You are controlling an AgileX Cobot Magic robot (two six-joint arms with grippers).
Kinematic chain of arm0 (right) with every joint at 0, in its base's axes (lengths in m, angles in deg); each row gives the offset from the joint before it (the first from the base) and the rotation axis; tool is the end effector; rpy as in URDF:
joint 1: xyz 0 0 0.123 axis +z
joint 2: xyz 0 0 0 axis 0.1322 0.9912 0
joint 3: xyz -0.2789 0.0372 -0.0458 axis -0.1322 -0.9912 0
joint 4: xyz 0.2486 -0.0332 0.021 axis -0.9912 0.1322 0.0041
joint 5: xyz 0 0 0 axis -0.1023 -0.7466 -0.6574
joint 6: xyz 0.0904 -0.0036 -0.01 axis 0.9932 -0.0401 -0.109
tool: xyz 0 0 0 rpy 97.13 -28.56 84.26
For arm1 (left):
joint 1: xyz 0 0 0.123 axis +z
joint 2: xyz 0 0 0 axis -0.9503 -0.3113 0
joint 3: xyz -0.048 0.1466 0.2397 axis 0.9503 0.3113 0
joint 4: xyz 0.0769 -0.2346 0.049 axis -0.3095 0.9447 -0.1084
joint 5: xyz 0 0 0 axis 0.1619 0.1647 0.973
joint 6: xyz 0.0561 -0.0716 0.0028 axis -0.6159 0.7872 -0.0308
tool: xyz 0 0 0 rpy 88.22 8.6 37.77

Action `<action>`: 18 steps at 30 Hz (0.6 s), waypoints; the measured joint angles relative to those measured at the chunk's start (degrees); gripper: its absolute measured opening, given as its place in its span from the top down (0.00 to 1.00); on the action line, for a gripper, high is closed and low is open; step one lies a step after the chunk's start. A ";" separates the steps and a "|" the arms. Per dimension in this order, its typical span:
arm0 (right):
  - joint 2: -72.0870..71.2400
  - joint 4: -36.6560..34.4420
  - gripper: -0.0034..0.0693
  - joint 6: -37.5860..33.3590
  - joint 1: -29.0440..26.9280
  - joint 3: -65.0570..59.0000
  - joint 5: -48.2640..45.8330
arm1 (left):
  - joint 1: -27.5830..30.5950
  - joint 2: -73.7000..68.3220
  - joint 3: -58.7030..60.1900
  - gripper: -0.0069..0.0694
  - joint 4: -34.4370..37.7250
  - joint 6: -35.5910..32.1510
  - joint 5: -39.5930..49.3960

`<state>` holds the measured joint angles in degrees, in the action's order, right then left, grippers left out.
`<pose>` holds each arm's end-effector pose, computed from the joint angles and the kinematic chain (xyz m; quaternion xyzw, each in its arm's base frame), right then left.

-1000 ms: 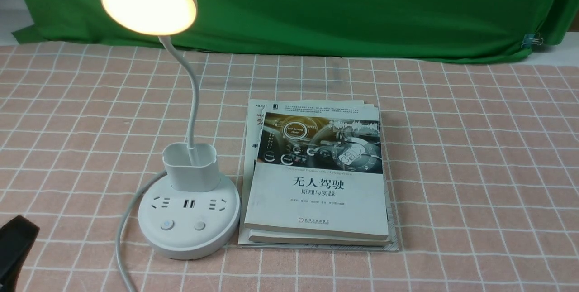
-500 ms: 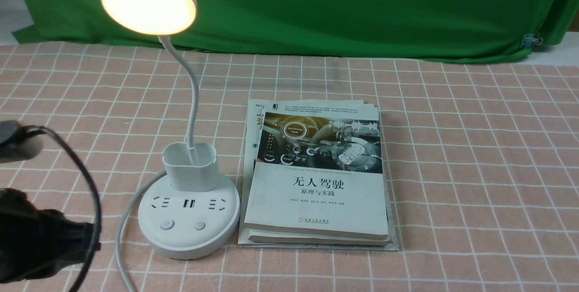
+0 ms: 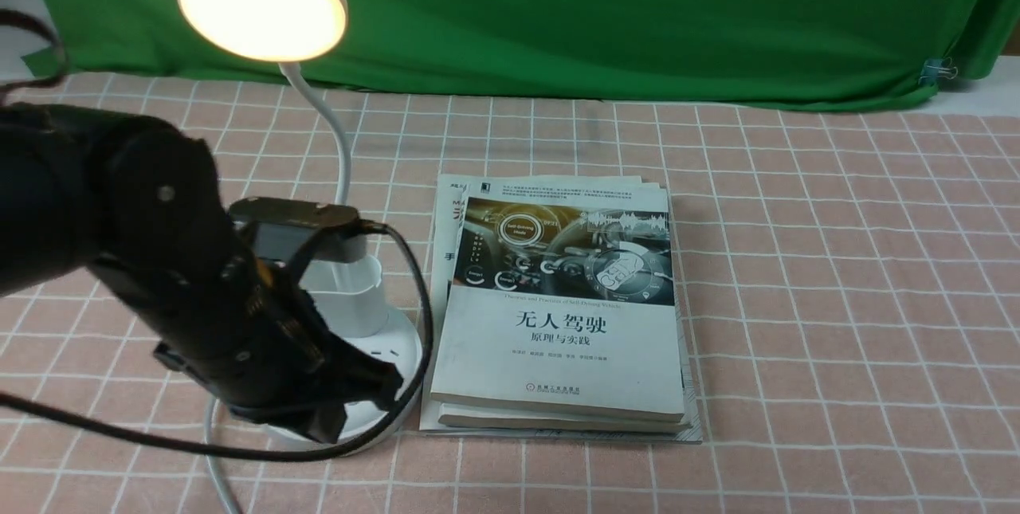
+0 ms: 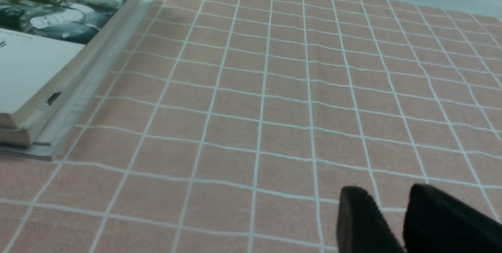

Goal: Turn off the table lamp on the pink coffee tablecloth by hand.
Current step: 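Press the power button on the round power strip under the lamp with the left gripper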

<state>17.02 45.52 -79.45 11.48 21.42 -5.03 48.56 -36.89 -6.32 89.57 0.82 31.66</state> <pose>0.0559 0.0021 0.1877 -0.0625 0.7568 -0.0209 0.6503 0.2516 -0.1237 0.2368 0.1816 0.9725 -0.1038 0.1022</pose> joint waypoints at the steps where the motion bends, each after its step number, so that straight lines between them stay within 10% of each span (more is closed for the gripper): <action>1: 0.00 0.00 0.62 0.00 0.00 0.00 0.00 | -0.06 -1.27 -0.78 0.91 -0.24 0.00 -0.15; 18: 0.00 0.00 0.62 0.00 0.00 0.00 0.00 | 0.88 -13.96 -7.88 0.91 -4.58 0.00 -2.13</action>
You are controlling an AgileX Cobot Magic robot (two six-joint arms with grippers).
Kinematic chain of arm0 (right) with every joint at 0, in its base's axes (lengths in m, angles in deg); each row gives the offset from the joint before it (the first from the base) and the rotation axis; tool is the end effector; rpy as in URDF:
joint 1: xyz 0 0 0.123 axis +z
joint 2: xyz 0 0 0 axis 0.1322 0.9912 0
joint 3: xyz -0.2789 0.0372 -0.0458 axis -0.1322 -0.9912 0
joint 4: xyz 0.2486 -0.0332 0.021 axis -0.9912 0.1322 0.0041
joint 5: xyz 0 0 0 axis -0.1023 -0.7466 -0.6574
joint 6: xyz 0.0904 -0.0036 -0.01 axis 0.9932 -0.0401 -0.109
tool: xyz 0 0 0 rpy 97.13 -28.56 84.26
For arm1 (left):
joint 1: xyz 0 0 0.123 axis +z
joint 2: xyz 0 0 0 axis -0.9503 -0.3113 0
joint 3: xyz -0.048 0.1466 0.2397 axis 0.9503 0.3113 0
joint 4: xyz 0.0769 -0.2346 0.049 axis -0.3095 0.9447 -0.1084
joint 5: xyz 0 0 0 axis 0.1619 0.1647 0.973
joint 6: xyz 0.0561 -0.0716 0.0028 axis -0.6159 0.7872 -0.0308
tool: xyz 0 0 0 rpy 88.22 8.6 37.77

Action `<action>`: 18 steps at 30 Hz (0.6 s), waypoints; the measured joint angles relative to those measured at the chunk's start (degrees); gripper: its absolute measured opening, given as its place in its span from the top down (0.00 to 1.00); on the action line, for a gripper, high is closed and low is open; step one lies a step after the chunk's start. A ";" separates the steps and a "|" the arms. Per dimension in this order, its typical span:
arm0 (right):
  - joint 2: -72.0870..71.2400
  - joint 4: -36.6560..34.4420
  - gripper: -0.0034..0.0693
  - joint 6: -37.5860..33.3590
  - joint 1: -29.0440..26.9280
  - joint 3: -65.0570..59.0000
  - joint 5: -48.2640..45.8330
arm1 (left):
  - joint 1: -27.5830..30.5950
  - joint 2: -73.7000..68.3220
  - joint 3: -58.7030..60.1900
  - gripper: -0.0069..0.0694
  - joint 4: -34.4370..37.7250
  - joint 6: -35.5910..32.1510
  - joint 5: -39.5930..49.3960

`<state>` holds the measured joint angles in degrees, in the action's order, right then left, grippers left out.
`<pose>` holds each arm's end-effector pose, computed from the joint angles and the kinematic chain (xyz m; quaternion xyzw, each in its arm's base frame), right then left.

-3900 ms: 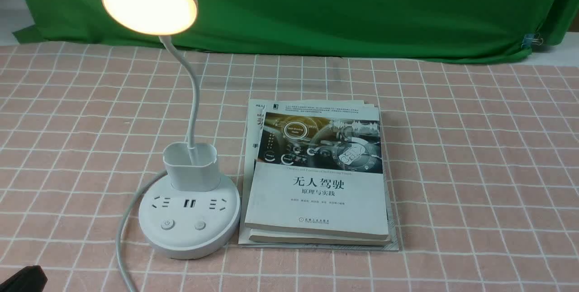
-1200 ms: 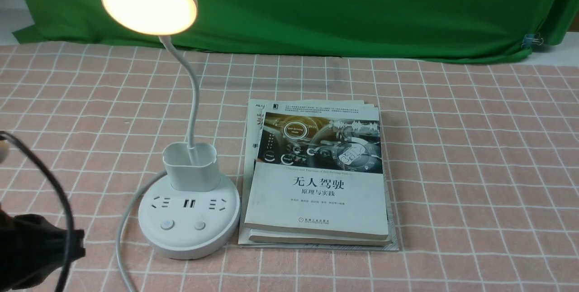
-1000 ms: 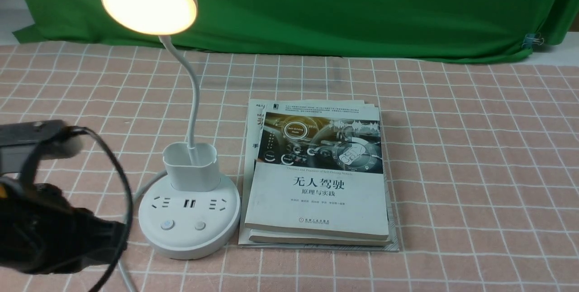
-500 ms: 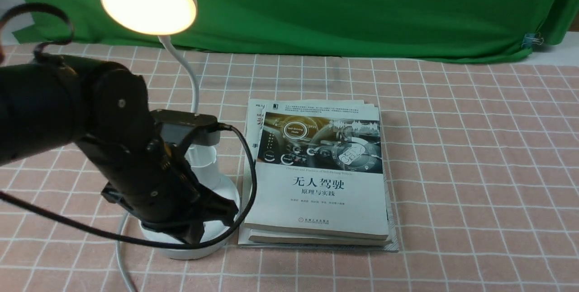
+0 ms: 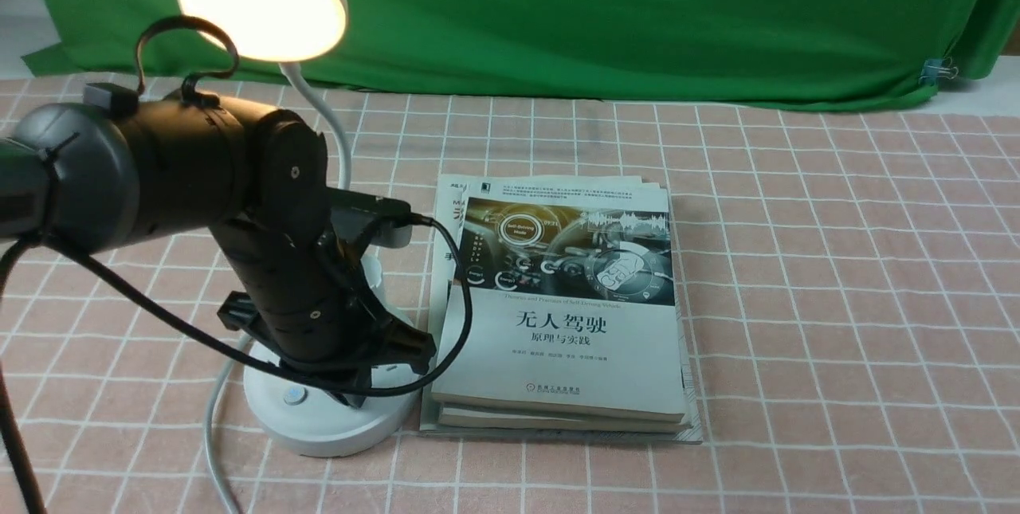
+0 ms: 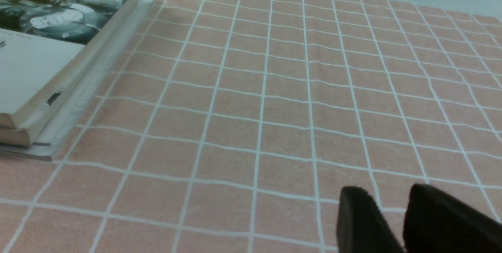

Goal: Turn off the table lamp on the pink coffee tablecloth by hand.
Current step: 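Press the power button on the round power strip under the lamp with the left gripper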

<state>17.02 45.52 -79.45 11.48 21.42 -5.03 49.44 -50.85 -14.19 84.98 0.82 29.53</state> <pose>0.0559 0.0021 0.1877 -0.0625 0.7568 -0.0209 0.6503 0.3031 -0.1339 0.1966 0.1923 0.9765 -0.0615 0.0754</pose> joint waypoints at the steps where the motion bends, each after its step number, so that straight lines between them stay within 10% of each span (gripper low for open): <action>1: 0.00 0.00 0.62 0.00 0.00 0.00 0.00 | 0.21 -0.97 -0.22 0.91 0.07 0.00 0.04; 18: 0.00 0.00 0.62 0.00 0.00 0.00 0.00 | 0.51 2.13 -1.99 0.91 0.22 0.00 2.56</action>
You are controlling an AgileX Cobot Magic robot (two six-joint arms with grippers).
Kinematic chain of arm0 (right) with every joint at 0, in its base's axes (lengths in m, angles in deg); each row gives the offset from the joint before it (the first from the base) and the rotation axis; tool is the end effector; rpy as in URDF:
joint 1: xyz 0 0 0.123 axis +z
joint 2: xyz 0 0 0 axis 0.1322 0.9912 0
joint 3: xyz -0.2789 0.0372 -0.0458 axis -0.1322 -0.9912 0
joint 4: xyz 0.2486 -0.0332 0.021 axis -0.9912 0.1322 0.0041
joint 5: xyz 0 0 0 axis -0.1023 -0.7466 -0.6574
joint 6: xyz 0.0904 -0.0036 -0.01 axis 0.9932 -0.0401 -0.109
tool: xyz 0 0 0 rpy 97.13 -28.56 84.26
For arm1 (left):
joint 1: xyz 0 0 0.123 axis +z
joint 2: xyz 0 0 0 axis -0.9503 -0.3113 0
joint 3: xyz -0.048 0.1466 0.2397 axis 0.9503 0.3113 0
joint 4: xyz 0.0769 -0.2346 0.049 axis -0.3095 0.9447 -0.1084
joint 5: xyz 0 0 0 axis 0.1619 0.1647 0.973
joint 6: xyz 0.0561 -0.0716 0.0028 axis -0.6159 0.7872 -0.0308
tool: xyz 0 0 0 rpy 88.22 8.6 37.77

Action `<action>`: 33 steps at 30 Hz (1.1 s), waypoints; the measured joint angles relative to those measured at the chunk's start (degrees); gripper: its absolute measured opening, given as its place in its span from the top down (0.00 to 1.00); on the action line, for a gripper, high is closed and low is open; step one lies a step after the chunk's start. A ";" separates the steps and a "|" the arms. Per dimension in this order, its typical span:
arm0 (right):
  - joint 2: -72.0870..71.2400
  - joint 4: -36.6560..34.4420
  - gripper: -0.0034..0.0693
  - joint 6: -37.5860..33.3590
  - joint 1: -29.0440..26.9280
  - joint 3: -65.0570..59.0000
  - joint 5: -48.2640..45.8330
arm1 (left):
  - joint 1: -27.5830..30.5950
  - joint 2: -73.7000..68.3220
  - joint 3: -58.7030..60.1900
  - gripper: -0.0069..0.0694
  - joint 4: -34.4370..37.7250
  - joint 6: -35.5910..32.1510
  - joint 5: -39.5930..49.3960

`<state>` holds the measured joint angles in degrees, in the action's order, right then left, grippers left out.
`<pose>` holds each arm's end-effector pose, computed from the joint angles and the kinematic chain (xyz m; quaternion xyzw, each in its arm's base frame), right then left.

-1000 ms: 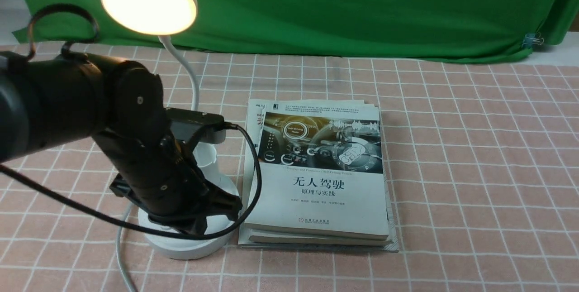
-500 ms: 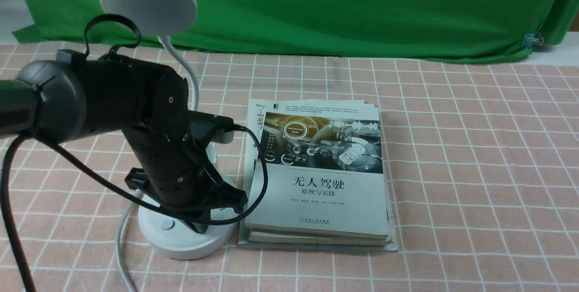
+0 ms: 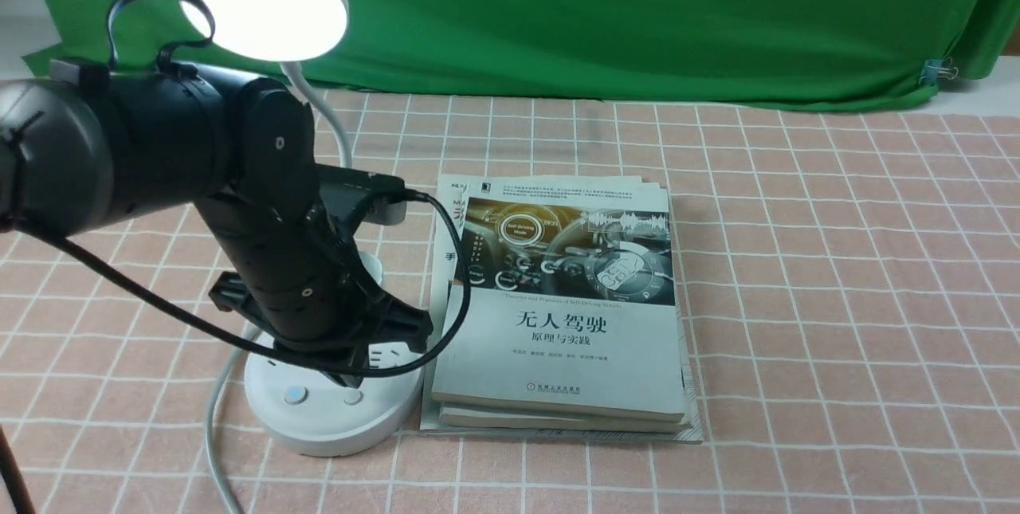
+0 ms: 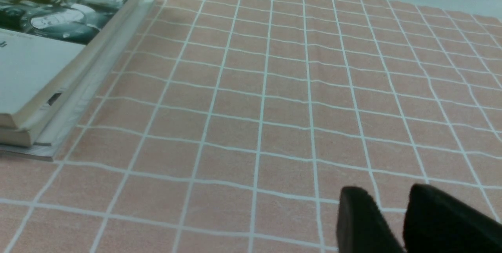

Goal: Turn off the table lamp on the pink coffee tablecloth by hand.
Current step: 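Press the power button on the round power strip under the lamp with the left gripper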

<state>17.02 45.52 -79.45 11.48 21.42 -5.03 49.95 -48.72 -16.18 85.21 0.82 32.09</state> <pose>0.0559 0.0021 0.1877 -0.0625 0.7568 -0.0209 0.6503 0.3036 -0.1316 0.2168 0.1894 0.9756 -0.0669 0.0885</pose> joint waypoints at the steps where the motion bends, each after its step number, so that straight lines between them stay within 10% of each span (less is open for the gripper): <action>1: 0.00 0.00 0.62 0.00 0.00 0.00 0.00 | 0.00 -0.61 -0.04 0.91 0.06 0.00 0.00; 33: 0.00 0.00 0.62 0.00 0.00 0.00 0.00 | 0.00 1.18 -0.16 0.91 1.54 -0.83 -0.66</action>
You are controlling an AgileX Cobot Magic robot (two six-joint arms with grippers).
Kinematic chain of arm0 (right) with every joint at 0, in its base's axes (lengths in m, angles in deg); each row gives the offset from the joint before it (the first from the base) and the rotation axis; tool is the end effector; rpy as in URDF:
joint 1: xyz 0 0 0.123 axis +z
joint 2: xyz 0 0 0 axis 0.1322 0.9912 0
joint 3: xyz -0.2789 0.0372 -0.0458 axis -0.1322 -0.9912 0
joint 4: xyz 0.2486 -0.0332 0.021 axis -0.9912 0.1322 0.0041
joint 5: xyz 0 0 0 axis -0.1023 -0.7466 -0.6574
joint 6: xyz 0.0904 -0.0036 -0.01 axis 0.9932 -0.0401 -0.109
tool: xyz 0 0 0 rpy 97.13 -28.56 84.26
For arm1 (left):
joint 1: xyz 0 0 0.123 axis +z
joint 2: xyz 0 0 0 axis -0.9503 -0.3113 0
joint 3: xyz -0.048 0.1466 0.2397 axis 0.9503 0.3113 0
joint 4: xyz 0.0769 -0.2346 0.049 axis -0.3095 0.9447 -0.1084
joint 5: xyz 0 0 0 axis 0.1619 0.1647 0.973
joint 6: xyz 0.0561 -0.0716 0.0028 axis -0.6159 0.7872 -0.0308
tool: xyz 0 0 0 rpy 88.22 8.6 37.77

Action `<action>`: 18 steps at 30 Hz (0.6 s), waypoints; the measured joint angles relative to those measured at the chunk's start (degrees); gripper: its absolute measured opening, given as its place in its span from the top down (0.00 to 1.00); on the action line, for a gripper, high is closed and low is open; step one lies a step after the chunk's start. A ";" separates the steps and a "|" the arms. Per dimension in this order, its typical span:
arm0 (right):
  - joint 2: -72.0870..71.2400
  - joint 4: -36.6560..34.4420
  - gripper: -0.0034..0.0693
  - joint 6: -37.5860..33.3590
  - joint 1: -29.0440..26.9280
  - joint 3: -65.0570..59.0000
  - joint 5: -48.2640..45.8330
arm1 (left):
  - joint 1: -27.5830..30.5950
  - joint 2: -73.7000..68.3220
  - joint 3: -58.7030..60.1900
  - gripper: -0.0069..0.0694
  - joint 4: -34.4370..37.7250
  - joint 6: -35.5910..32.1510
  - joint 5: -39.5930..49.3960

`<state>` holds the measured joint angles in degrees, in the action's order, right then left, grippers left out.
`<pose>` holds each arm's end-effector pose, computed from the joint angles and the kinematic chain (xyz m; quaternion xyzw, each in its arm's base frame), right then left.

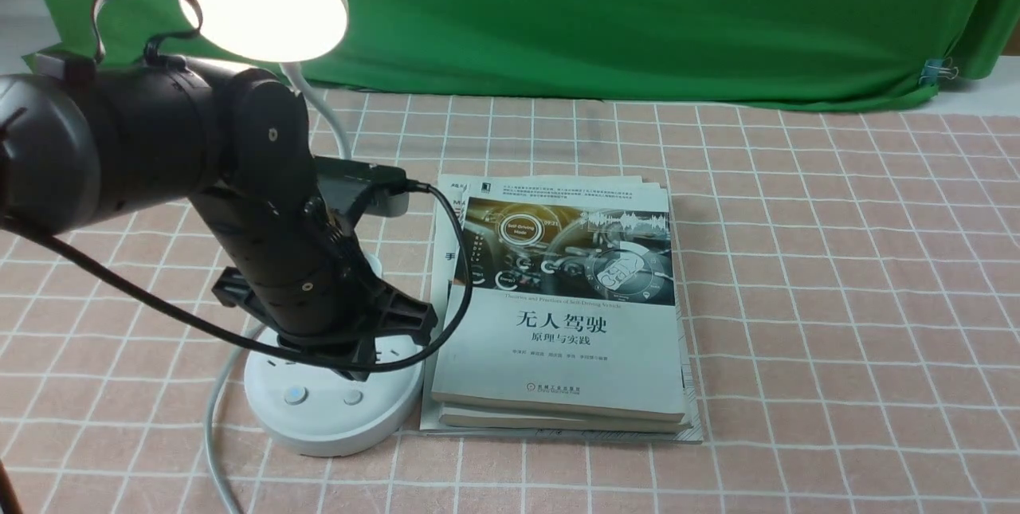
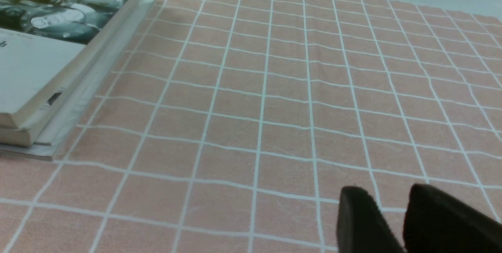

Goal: Turn off the table lamp on the pink coffee tablecloth by hand.
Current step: 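Press the power button on the round power strip under the lamp with the left gripper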

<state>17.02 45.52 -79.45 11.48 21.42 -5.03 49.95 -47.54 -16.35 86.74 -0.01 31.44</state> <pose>0.0559 0.0021 0.1877 -0.0625 0.7568 -0.0209 0.6503 0.3026 -0.1331 0.2248 0.1894 0.9731 -0.0803 0.1042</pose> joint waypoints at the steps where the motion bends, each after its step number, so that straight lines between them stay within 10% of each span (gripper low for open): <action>1: 0.00 0.00 0.62 0.00 0.00 0.00 0.00 | 0.00 0.00 0.00 0.91 0.00 0.00 -0.34; 18: 0.00 0.00 0.62 0.00 0.00 0.00 0.00 | 0.00 -3.84 0.00 0.91 -0.50 0.20 0.45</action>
<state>17.02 45.52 -79.45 11.48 21.42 -5.03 49.95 -51.38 -16.35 86.24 0.20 31.88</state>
